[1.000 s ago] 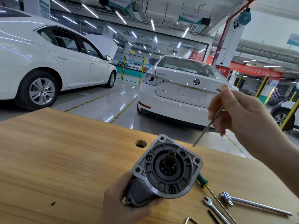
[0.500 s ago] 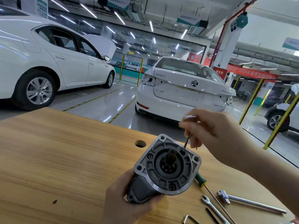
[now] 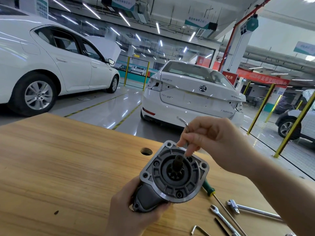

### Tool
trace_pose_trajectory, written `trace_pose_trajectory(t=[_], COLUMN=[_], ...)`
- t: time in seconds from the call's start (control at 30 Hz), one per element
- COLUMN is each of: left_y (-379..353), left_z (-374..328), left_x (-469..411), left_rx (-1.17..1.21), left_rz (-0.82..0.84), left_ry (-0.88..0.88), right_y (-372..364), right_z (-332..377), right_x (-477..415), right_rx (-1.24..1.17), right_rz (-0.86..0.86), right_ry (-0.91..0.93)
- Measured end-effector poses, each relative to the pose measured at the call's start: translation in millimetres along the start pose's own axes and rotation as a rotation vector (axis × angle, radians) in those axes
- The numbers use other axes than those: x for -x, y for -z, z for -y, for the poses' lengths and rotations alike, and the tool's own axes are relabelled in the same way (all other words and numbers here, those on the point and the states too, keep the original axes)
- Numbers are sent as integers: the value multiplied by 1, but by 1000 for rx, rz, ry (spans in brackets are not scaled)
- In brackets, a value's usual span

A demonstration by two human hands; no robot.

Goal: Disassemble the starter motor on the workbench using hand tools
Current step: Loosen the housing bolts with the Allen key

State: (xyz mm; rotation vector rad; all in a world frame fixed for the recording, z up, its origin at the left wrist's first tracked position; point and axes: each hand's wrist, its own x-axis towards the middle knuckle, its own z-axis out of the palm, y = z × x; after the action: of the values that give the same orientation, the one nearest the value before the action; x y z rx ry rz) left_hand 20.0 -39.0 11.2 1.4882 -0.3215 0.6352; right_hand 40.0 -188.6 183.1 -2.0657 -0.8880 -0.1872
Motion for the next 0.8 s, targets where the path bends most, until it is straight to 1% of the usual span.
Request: trace_pose_trajectory(t=[0.03,0.17,0.33,0.43,0.6,0.67,0.8], left_y=[-1,-1,0,0,0,0,-1], left_z=[-1,-3,-1,1,2,2,0], left_x=[0,-1,0,1,1,1,0], left_rx=[-2,1,5,0,-1,-4,1], left_rz=[-1,-20,-1,9,-18,-21,-28], left_ry=[2,13,5,-10,-24,-25,-35], right_y=[-1,-8,-16,-15,-10,-10,-12], right_z=[-2,-8,-17,-16,-16,-18,-18], right_x=[0,2,1,2,8,8,7], right_rx=[6,-112,-67,-63,42,23,-104], right_rz=[-10,-138,-319,-292,-115,-116,-184], right_ry=[12,48,6,-17,9,26,42])
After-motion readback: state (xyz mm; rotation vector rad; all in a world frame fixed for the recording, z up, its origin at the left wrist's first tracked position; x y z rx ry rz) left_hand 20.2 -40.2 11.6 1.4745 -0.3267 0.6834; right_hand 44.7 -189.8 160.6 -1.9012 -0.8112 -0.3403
